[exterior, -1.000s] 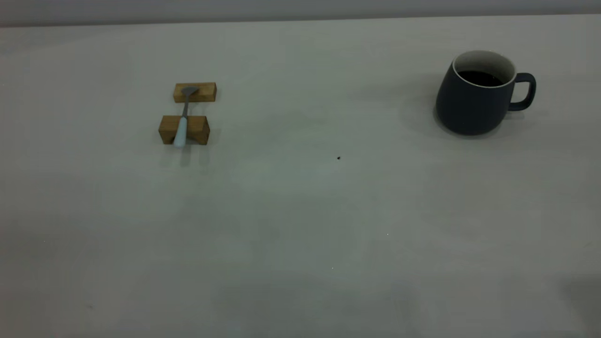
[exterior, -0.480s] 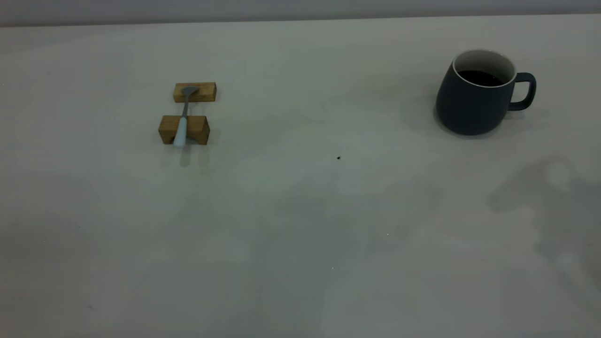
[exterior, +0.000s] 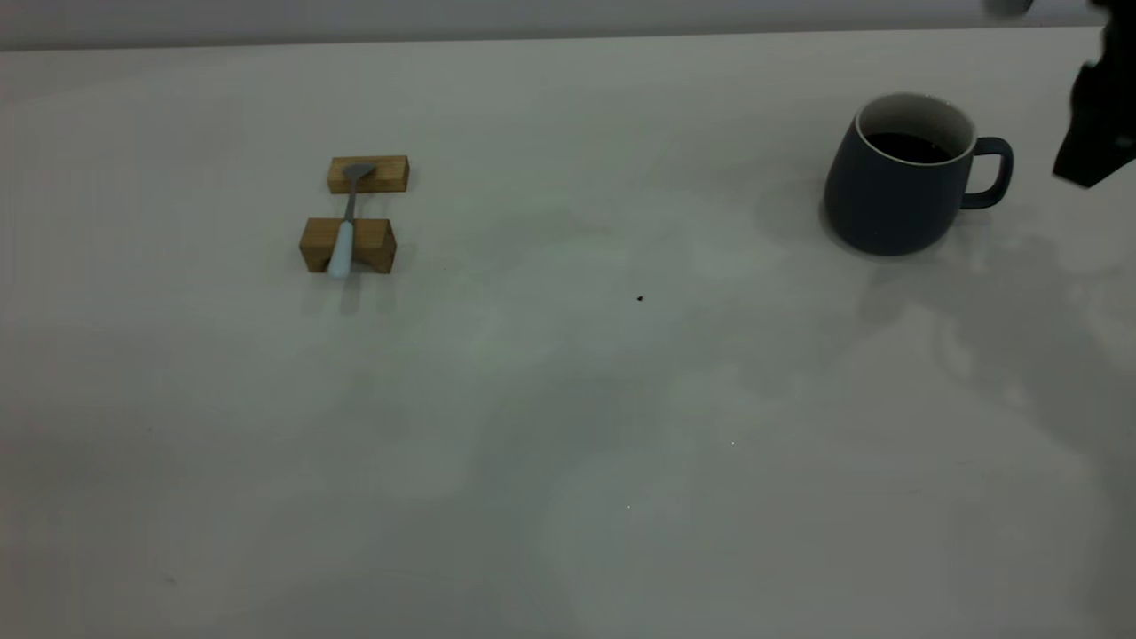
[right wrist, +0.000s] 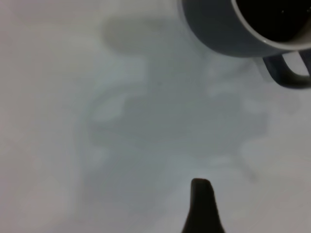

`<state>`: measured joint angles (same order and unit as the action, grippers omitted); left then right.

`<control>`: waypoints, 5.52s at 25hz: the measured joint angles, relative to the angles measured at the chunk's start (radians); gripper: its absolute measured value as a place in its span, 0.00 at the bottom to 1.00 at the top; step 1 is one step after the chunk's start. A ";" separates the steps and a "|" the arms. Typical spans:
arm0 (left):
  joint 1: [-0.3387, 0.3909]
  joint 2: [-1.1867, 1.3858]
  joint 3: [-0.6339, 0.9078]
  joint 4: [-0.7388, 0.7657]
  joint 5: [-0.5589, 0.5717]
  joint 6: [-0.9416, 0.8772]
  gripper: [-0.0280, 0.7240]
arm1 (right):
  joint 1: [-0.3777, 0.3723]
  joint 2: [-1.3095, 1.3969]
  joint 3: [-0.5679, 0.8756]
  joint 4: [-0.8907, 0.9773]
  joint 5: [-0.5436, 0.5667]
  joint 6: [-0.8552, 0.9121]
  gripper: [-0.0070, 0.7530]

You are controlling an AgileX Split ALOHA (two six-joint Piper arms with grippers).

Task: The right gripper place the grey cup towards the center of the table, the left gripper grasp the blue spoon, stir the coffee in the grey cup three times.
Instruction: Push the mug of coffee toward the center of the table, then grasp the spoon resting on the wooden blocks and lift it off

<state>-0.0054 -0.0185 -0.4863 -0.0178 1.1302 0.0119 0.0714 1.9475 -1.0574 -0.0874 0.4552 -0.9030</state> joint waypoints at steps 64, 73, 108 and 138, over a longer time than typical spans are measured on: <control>0.000 0.000 0.000 0.000 0.000 0.000 0.71 | 0.360 0.355 -0.251 0.183 -0.145 0.095 0.23; 0.000 0.000 0.000 0.000 0.000 0.000 0.71 | 0.390 0.365 -0.290 0.200 -0.140 0.144 0.23; 0.000 0.000 0.000 0.000 0.000 0.000 0.71 | 0.378 -0.454 -0.298 0.134 0.753 0.488 0.91; 0.000 0.000 0.000 0.001 0.000 0.000 0.71 | 0.002 -1.896 0.513 0.111 0.726 0.818 0.88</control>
<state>-0.0054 -0.0185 -0.4863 -0.0169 1.1302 0.0119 0.0735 0.0516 -0.5446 0.0235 1.1812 -0.0848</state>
